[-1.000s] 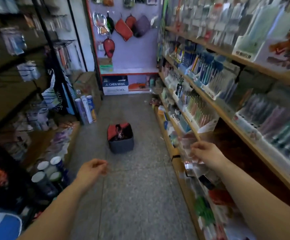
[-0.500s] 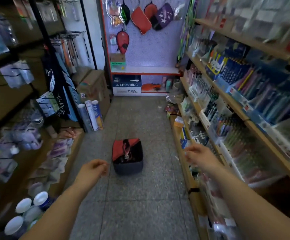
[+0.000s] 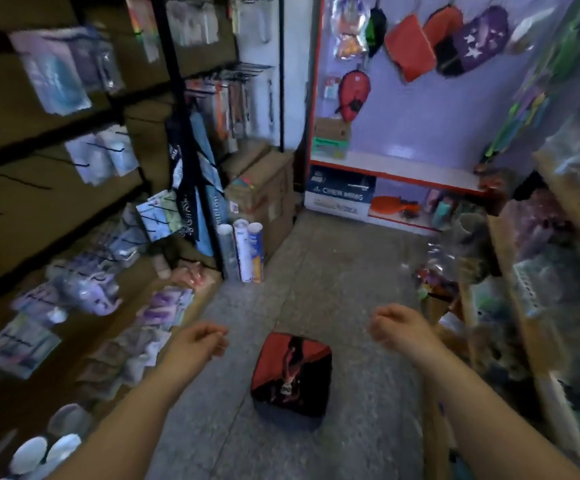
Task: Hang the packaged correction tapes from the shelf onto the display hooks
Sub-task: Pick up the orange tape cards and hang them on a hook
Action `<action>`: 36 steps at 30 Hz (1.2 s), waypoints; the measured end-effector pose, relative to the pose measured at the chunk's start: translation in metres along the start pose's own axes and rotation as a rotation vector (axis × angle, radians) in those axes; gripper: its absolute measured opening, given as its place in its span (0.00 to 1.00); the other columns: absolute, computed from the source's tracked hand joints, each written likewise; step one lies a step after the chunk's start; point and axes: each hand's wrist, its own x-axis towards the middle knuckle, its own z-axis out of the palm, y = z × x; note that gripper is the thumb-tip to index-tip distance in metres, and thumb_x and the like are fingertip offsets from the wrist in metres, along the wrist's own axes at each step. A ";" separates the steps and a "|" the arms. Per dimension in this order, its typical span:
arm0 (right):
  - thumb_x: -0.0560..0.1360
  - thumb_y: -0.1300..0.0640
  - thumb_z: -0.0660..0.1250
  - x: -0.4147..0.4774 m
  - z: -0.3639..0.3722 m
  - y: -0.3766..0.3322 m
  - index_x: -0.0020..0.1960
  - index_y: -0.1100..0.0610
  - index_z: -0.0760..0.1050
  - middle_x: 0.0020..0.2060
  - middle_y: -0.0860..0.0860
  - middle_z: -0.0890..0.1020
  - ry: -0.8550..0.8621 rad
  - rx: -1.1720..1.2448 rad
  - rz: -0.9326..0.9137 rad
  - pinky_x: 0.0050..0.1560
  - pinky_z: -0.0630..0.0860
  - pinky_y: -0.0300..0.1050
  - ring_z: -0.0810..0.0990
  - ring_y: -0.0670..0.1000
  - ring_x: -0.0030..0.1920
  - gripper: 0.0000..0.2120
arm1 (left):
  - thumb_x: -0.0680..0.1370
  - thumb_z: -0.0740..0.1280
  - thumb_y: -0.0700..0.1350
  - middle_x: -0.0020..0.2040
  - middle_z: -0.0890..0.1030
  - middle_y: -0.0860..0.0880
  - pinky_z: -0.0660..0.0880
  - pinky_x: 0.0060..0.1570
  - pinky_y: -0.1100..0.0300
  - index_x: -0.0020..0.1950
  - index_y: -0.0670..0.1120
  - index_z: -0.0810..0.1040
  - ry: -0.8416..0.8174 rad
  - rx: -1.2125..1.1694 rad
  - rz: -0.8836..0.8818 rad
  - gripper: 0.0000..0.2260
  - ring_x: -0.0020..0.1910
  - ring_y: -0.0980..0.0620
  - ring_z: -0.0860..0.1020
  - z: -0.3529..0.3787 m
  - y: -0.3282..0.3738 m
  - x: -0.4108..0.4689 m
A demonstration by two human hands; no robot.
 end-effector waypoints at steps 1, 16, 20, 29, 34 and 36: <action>0.77 0.70 0.57 0.017 0.008 -0.010 0.37 0.59 0.70 0.29 0.54 0.72 -0.032 -0.018 -0.019 0.18 0.64 0.25 0.71 0.37 0.15 0.12 | 0.77 0.59 0.32 0.32 0.76 0.48 0.65 0.22 0.77 0.40 0.40 0.76 0.033 -0.015 -0.013 0.10 0.19 0.66 0.74 -0.003 0.003 0.008; 0.77 0.67 0.57 0.183 0.269 -0.146 0.40 0.57 0.73 0.31 0.51 0.76 -0.425 -0.239 -0.095 0.21 0.66 0.26 0.74 0.38 0.19 0.11 | 0.77 0.58 0.32 0.17 0.76 0.56 0.70 0.23 0.76 0.37 0.41 0.74 0.374 -0.201 -0.149 0.12 0.22 0.60 0.76 -0.188 -0.015 0.167; 0.77 0.65 0.58 0.197 0.335 -0.173 0.45 0.60 0.73 0.32 0.51 0.76 -0.458 -0.245 -0.073 0.28 0.70 0.32 0.74 0.47 0.30 0.06 | 0.77 0.60 0.34 0.27 0.79 0.55 0.73 0.31 0.71 0.35 0.46 0.75 0.363 -0.165 -0.102 0.13 0.33 0.53 0.77 -0.238 -0.009 0.214; 0.77 0.66 0.57 0.222 0.412 -0.230 0.46 0.58 0.70 0.34 0.49 0.77 -0.553 -0.342 -0.137 0.33 0.69 0.37 0.74 0.47 0.32 0.06 | 0.78 0.57 0.33 0.30 0.78 0.50 0.73 0.29 0.70 0.38 0.42 0.75 0.314 -0.255 -0.145 0.12 0.20 0.65 0.75 -0.289 -0.011 0.270; 0.77 0.66 0.58 0.241 0.441 -0.252 0.48 0.61 0.71 0.32 0.51 0.75 -0.588 -0.364 -0.137 0.33 0.67 0.38 0.73 0.48 0.32 0.03 | 0.78 0.58 0.33 0.32 0.76 0.47 0.72 0.26 0.74 0.37 0.45 0.74 0.367 -0.325 -0.178 0.13 0.25 0.59 0.77 -0.308 -0.017 0.284; 0.77 0.66 0.58 0.253 0.449 -0.259 0.48 0.60 0.71 0.31 0.50 0.75 -0.606 -0.375 -0.170 0.33 0.67 0.36 0.72 0.47 0.31 0.04 | 0.78 0.58 0.34 0.32 0.77 0.48 0.73 0.28 0.71 0.39 0.45 0.75 0.378 -0.311 -0.203 0.12 0.30 0.54 0.76 -0.309 -0.017 0.291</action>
